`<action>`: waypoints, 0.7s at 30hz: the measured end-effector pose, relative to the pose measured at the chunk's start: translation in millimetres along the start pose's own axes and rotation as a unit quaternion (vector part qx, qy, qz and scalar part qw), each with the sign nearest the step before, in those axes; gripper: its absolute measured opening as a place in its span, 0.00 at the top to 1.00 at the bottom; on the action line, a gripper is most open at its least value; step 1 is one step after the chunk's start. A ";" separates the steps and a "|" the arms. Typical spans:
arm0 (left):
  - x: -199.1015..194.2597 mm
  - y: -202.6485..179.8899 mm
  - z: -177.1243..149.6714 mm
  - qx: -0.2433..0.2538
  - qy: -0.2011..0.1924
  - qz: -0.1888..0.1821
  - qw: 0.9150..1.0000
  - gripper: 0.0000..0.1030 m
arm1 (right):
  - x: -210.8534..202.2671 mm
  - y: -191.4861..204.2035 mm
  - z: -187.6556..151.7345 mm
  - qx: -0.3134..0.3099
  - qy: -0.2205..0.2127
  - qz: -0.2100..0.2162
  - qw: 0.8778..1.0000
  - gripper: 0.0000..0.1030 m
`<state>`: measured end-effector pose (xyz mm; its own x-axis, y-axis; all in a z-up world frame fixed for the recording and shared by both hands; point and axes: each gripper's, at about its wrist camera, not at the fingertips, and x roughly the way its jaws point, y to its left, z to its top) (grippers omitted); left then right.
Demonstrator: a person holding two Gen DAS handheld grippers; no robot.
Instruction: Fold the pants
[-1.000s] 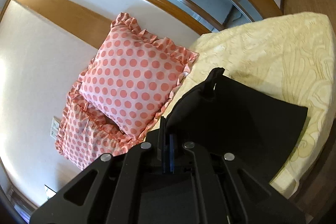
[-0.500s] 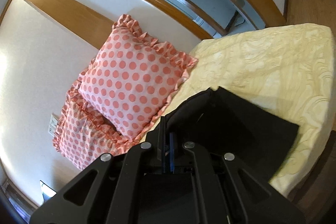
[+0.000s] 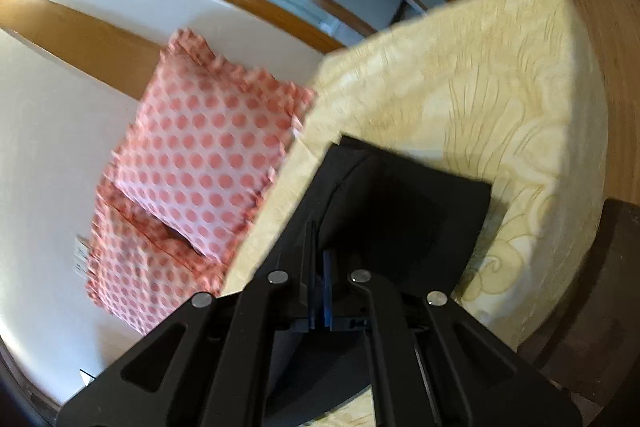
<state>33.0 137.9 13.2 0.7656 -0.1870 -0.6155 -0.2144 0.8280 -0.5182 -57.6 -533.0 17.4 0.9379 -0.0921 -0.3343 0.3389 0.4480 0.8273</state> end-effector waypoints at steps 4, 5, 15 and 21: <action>-5.8 0.2 -12.8 0.012 -0.005 0.003 1.000 0.93 | -1.8 -12.1 -0.9 0.018 0.010 -0.024 1.000 0.98; -6.2 0.0 -13.8 0.012 -0.007 0.002 1.000 0.93 | -2.0 -13.8 -1.2 0.021 0.010 -0.027 0.999 0.98; -34.5 7.9 -26.0 0.037 -0.023 -0.020 0.999 0.77 | 2.9 -30.2 -9.1 0.020 0.021 -0.083 0.996 0.98; -74.3 17.7 -4.6 0.044 -0.103 0.016 0.994 0.20 | -9.1 -11.8 -11.7 -0.033 0.024 -0.109 0.993 0.66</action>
<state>-30.5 164.0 46.9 0.8697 -0.0552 -0.4905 -0.1929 0.8767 -0.4406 -71.0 -527.0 5.4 0.8378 -0.1510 -0.5247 0.5263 0.4790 0.7026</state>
